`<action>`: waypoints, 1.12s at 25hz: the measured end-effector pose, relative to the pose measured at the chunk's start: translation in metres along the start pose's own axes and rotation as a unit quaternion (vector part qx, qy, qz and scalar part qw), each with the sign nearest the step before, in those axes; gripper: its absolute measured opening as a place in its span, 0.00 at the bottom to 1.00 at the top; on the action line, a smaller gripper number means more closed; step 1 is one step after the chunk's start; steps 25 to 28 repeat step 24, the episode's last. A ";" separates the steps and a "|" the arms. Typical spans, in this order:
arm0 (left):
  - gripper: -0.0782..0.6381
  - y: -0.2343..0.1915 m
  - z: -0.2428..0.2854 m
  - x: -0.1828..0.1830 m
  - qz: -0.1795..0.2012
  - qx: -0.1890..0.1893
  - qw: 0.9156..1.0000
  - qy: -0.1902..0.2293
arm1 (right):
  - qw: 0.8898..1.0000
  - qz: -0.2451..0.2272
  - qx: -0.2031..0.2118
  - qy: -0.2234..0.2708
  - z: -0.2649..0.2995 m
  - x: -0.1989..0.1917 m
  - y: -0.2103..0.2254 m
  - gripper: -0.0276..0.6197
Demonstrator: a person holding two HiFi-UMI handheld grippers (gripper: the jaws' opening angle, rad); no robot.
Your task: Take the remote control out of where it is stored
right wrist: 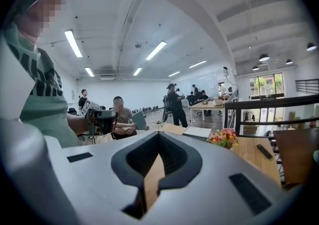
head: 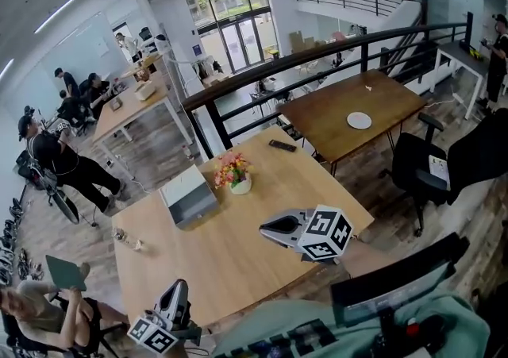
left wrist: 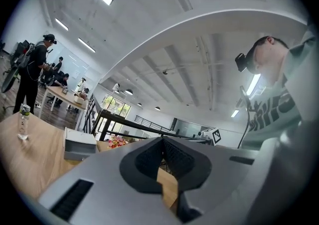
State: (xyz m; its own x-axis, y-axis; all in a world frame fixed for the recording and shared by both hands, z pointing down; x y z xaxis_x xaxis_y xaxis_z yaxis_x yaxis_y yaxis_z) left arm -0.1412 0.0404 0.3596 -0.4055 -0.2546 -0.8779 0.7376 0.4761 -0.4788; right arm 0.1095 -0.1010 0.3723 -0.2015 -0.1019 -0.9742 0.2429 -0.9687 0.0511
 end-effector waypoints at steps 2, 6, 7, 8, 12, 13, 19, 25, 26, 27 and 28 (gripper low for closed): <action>0.11 -0.007 -0.016 0.006 0.006 -0.007 1.000 0.000 | 1.000 0.012 -0.011 0.001 0.010 0.000 -0.011 0.05; 0.11 -0.032 -0.056 0.018 0.003 -0.007 1.000 0.006 | 1.000 0.020 -0.018 -0.003 0.044 0.005 -0.038 0.05; 0.11 -0.039 -0.066 0.022 0.001 -0.005 1.000 0.007 | 1.000 0.019 -0.018 -0.002 0.053 0.009 -0.044 0.05; 0.11 -0.046 -0.074 0.024 -0.001 -0.003 1.000 0.008 | 1.000 0.017 -0.019 -0.001 0.061 0.013 -0.050 0.05; 0.11 -0.067 -0.095 0.027 -0.009 0.003 1.000 0.008 | 1.000 0.008 -0.015 -0.004 0.088 0.023 -0.063 0.05; 0.11 -0.071 -0.098 0.028 -0.010 0.003 1.000 0.010 | 1.000 0.007 -0.013 -0.006 0.093 0.023 -0.066 0.05; 0.11 -0.078 -0.100 0.032 -0.010 -0.005 1.000 0.016 | 1.000 -0.001 -0.008 -0.014 0.108 0.029 -0.066 0.05; 0.11 -0.083 -0.106 0.035 -0.015 0.002 1.000 0.023 | 1.000 -0.005 -0.006 -0.020 0.110 0.032 -0.064 0.05; 0.11 -0.083 -0.106 0.035 -0.015 0.002 1.000 0.023 | 1.000 -0.005 -0.006 -0.020 0.110 0.032 -0.064 0.05; 0.11 -0.083 -0.106 0.035 -0.015 0.002 1.000 0.023 | 1.000 -0.005 -0.006 -0.020 0.110 0.032 -0.064 0.05; 0.11 -0.083 -0.106 0.035 -0.015 0.002 1.000 0.023 | 1.000 -0.005 -0.006 -0.020 0.110 0.032 -0.064 0.05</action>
Point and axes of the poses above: the fingertips, and each gripper's own axes: z forward along the fingers, y to its right, x out of its top, the point moved 4 cm from there along -z, backward along the fingers, and after that the axes turned 6 degrees about -z, right-handed, at the moved point
